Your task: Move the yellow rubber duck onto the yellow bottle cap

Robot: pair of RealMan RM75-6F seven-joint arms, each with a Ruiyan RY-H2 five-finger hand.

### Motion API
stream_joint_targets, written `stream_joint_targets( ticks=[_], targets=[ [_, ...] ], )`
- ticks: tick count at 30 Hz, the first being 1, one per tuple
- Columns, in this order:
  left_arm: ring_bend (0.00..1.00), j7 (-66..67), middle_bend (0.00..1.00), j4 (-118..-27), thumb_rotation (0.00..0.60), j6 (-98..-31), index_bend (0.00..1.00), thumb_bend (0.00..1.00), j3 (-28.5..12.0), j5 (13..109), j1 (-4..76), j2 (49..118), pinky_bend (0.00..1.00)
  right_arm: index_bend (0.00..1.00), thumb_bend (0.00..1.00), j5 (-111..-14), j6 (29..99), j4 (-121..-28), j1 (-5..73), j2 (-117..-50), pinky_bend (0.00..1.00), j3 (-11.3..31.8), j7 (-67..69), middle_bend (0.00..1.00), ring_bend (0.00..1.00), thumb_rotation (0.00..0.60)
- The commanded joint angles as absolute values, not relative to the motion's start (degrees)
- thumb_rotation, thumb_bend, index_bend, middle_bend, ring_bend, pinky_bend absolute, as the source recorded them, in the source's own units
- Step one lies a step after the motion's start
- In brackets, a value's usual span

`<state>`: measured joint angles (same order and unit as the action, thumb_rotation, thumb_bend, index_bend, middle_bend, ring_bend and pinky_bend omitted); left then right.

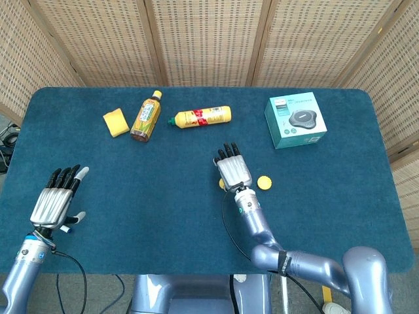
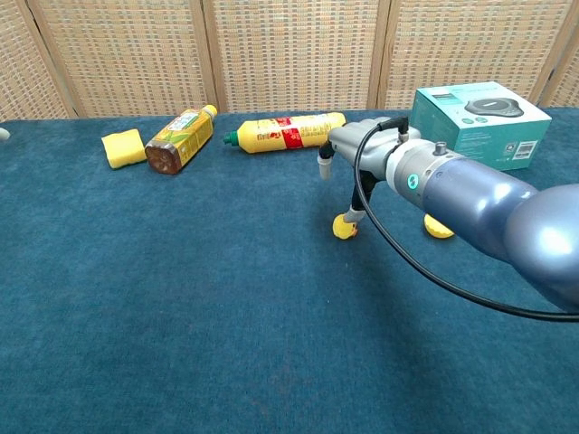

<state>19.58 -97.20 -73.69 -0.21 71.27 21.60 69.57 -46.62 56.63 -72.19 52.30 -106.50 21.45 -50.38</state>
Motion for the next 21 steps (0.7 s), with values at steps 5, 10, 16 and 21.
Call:
stream_joint_targets(
  ticks=[5,10,16,21],
  targets=[
    [0.0,19.05,0.0,-97.13,0.6,-73.4,0.0,0.19,-1.0,71.94,21.57,69.53,0.0,0.36,0.06,-45.68,59.18,-74.97,52.44,-105.78,0.02,19.99,-52.07,0.16,0.01,0.6],
    [0.0,18.62,0.0,-97.27,0.6,-73.41,0.0,0.2,-1.25,72.63,21.24,69.28,0.0,0.4,0.11,-44.1,59.73,-75.44,53.02,-105.52,0.02,19.52,-53.01,0.16,0.01,0.6],
    [0.0,18.42,0.0,-97.28,0.6,-73.26,0.0,0.2,-1.49,72.76,20.93,69.09,0.0,0.42,0.12,-41.69,58.71,-74.01,53.41,-106.0,0.02,18.71,-53.2,0.17,0.01,0.6],
    [0.0,18.57,0.0,-97.27,0.6,-73.06,0.0,0.2,-1.78,72.75,20.77,69.14,0.0,0.42,0.12,-41.17,58.03,-72.35,54.21,-106.65,0.02,18.59,-52.25,0.17,0.01,0.6]
  ],
)
